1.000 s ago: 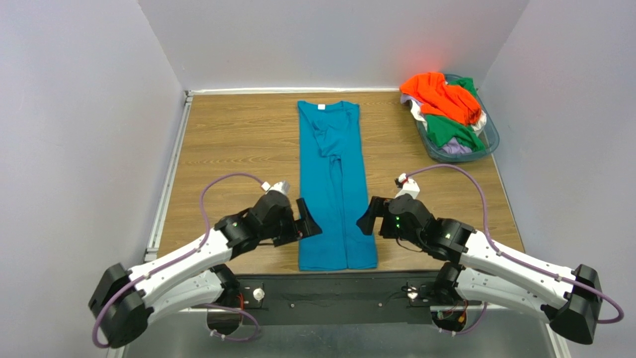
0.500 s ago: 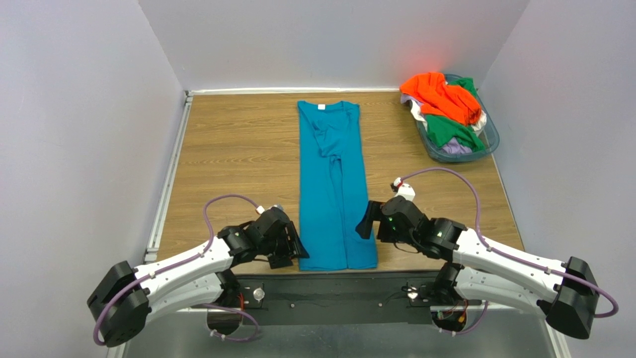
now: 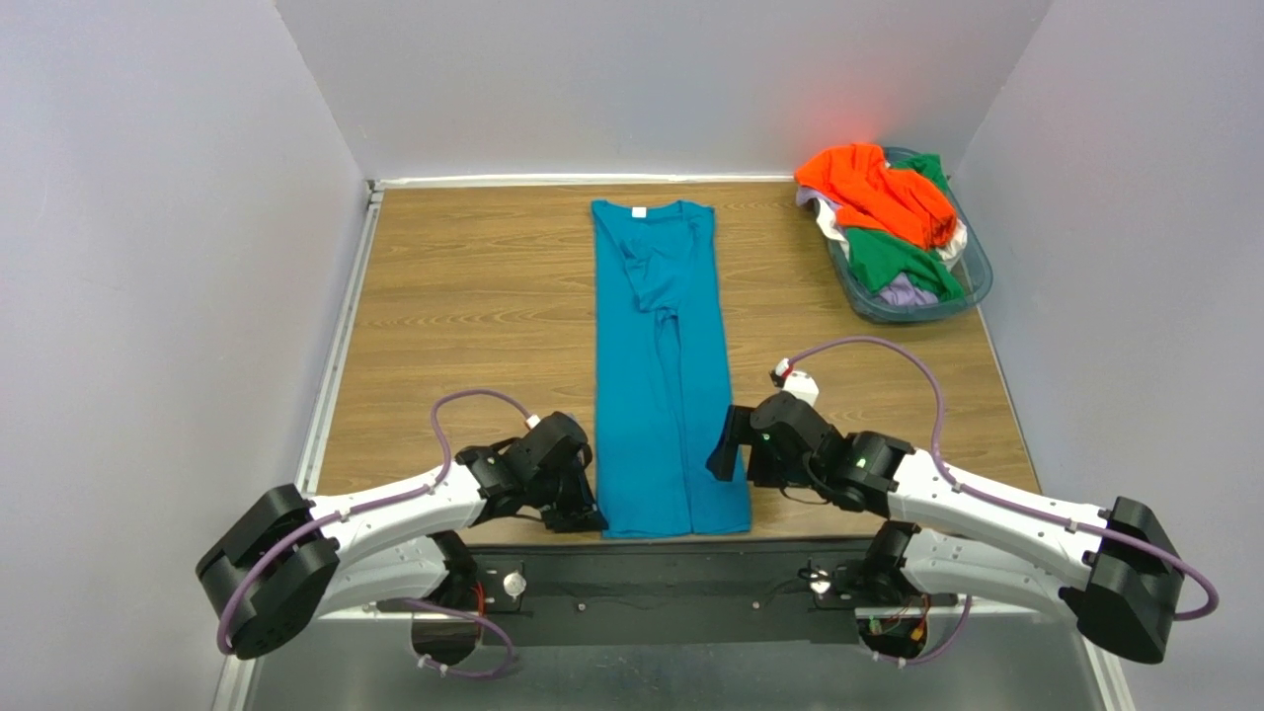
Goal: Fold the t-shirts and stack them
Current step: Fold the tshirt
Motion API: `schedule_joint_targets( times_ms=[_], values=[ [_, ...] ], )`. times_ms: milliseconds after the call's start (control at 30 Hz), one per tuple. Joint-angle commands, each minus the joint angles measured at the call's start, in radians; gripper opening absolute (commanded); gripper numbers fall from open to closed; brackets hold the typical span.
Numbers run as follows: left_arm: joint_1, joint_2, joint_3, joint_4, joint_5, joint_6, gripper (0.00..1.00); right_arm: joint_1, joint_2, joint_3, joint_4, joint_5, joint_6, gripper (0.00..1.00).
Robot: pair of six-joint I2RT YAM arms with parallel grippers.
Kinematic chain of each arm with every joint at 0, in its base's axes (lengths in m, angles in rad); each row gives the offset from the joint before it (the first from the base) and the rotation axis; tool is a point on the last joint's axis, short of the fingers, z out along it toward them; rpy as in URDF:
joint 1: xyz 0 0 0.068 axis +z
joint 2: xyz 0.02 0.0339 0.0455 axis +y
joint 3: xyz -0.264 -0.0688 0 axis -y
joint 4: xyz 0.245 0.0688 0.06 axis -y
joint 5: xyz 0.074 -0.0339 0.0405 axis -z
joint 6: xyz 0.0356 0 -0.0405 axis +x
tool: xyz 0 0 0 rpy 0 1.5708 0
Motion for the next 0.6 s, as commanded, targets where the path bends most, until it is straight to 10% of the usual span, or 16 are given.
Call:
schedule_joint_targets(
  times_ms=[0,333,567],
  values=[
    [-0.005,0.02,-0.016,-0.023,0.03,0.049,0.07,0.002,0.01,-0.012,-0.013,-0.02,0.025,1.0],
    [-0.007,-0.031,0.004,-0.091,0.004,0.059,0.0,0.002,0.021,-0.067,-0.02,-0.23,0.035,0.99],
    [-0.005,-0.049,0.013,-0.092,0.002,0.06,0.0,0.002,0.06,-0.105,-0.025,-0.337,0.062,0.77]
  ],
)
